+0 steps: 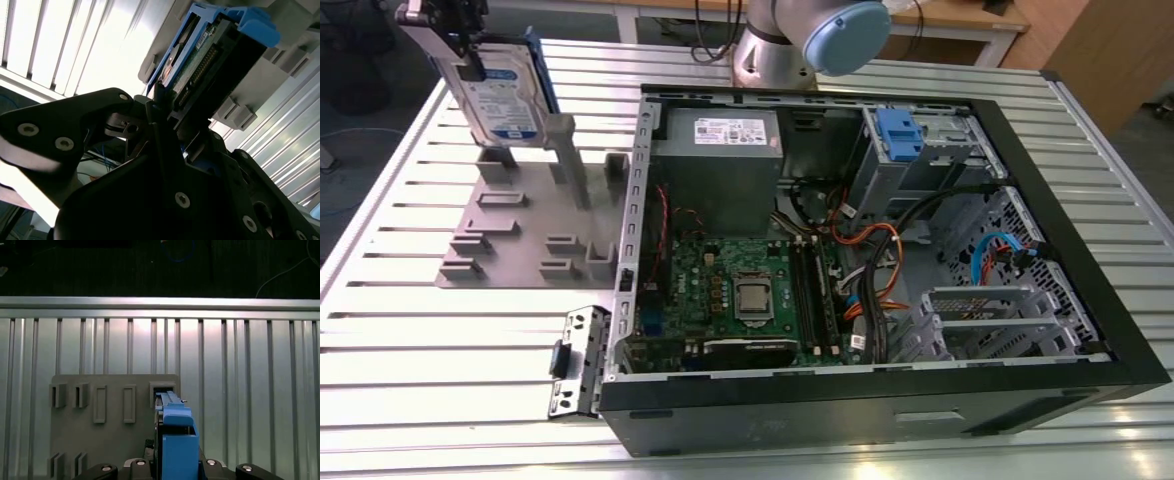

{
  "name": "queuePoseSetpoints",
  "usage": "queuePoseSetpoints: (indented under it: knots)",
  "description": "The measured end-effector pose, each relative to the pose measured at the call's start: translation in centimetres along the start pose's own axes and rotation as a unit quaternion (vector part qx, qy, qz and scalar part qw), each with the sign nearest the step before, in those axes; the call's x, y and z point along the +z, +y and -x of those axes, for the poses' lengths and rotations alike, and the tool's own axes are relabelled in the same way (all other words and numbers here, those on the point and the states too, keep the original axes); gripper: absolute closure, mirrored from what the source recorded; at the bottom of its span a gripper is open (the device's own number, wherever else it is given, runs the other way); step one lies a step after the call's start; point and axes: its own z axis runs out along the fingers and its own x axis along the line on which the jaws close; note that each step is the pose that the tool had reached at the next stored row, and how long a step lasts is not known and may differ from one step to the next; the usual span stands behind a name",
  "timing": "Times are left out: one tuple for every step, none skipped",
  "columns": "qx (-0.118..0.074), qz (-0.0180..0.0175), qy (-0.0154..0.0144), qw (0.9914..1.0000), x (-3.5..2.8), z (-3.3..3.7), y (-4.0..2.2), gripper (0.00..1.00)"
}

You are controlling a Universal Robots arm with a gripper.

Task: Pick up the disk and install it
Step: 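Pick up the disk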

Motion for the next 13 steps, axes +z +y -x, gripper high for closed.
queuePoseSetpoints:
  knots:
    - [0.000,0.0000,0.0000,1.00000,-0.10,0.00,0.00,0.64]
    - [0.000,0.0000,0.0000,1.00000,-0.21,0.01,0.01,0.64]
    - [0.000,0.0000,0.0000,1.00000,-0.32,0.01,0.01,0.64]
    - [0.000,0.0000,0.0000,1.00000,-0.42,0.01,0.02,0.64]
    - [0.000,0.0000,0.0000,1.00000,-0.53,0.02,0.02,0.64]
    - [0.000,0.0000,0.0000,1.00000,-0.62,0.02,0.03,0.64]
    - [0.000,0.0000,0.0000,1.00000,-0.72,0.02,0.03,0.64]
    - [0.000,0.0000,0.0000,1.00000,-0.83,0.02,0.03,0.64]
    - [0.000,0.0000,0.0000,1.00000,-0.91,0.03,0.04,0.64]
    - [0.000,0.0000,0.0000,1.00000,-0.99,0.03,0.04,0.64]
    - [0.000,0.0000,0.0000,1.00000,-1.09,0.03,0.04,0.64]
    - [0.000,0.0000,0.0000,1.00000,-1.19,0.04,0.05,0.64]
    - [0.000,0.0000,0.0000,1.00000,-1.29,0.04,0.05,0.64]
